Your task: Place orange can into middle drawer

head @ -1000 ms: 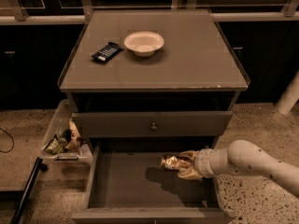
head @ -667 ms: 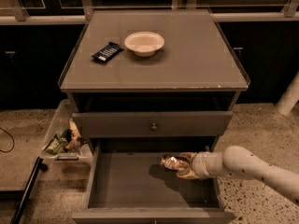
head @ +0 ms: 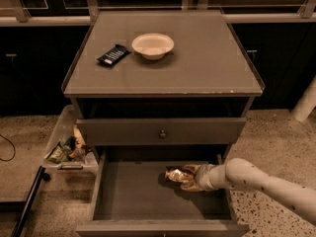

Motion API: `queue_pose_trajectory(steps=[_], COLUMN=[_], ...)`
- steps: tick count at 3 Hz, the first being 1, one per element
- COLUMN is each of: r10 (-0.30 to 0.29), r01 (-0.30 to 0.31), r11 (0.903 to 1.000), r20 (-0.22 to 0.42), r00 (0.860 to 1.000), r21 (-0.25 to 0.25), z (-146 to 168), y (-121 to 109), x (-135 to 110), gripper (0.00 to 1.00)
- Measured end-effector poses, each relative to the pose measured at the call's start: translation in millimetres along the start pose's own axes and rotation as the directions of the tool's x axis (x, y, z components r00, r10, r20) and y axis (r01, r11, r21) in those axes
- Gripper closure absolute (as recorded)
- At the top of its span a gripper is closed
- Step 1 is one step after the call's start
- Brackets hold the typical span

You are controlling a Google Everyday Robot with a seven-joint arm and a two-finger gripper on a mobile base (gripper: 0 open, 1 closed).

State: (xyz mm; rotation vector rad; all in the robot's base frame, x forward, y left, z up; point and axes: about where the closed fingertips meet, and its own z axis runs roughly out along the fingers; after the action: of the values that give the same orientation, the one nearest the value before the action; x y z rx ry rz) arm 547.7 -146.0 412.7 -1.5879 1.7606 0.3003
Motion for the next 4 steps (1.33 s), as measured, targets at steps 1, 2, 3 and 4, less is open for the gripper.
queue_pose_trajectory(steps=[1,2,3,4], r10=[0.002,0.002,0.002,0.002], r01=[-0.002,-0.001,-0.001,-0.001], r11=[0.9993,0.9993,0.9993,0.9993], r20=[0.006,0.006,0.006,0.006], r00=[1.0,1.0,1.0,1.0], r21=[-0.036,-0.037,-0.037,-0.037], z=[19.9,20.3,20.4,20.4], y=[0.1,-0.2,-0.1,-0.1], x=[2.8,2.4,2.4,2.4], gripper=[1.0,0.81,0.57,0.34])
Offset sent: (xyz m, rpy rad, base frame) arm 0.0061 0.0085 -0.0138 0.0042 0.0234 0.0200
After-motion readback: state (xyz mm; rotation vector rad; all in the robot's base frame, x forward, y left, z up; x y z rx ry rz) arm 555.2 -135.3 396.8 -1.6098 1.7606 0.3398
